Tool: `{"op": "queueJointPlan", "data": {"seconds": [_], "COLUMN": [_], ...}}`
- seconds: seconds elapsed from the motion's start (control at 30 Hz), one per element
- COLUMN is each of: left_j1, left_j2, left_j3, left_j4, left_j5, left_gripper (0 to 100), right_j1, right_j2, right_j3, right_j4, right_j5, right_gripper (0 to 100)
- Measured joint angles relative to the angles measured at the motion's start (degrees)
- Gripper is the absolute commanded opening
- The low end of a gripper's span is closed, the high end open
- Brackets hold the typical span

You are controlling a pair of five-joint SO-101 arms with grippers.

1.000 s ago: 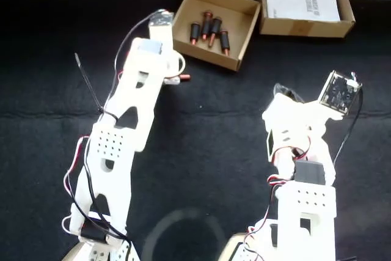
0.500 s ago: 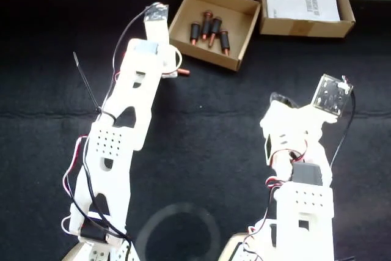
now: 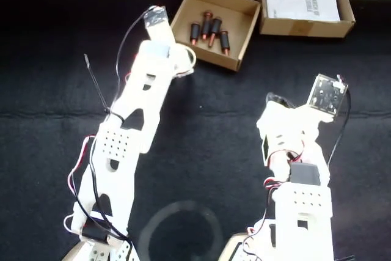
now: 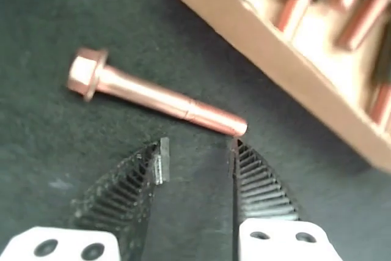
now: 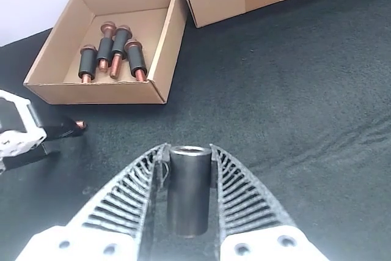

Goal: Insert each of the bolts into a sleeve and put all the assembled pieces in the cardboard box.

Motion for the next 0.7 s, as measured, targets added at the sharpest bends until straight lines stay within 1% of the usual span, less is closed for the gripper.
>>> {"op": "queueJointPlan", "data": {"seconds": [0.13,0.2,0.3,0.43,0.57,0.63,0.7], "left_j1": [-0.18,-0.18,-1.14,-2.81,-2.99,-3.08,-3.43], "left_j2": [0.0,0.0,0.7,3.43,5.1,6.24,7.82], "left_j3": [-0.35,-0.35,-0.44,-1.32,-3.16,-4.4,-5.54], "left_j4": [0.0,-0.26,-1.32,-3.78,-5.27,-6.15,-7.65], "left_j5": [10.64,13.36,14.68,15.12,15.12,15.12,15.12], "left_gripper": [17,17,17,17,17,12,3], "right_j1": [-0.62,-1.23,-1.32,-2.46,-4.48,-5.36,-5.98], "right_j2": [0.0,0.0,-0.09,-0.09,-0.09,-0.09,-0.09], "right_j3": [0.35,1.14,1.32,1.23,-1.14,-3.16,-5.19], "right_j4": [0.0,0.0,0.62,4.75,9.76,11.69,13.27], "right_j5": [1.93,2.81,3.25,3.25,3.25,3.25,3.25], "right_gripper": [0.8,0.8,0.8,0.8,0.8,0.8,0.8]}}
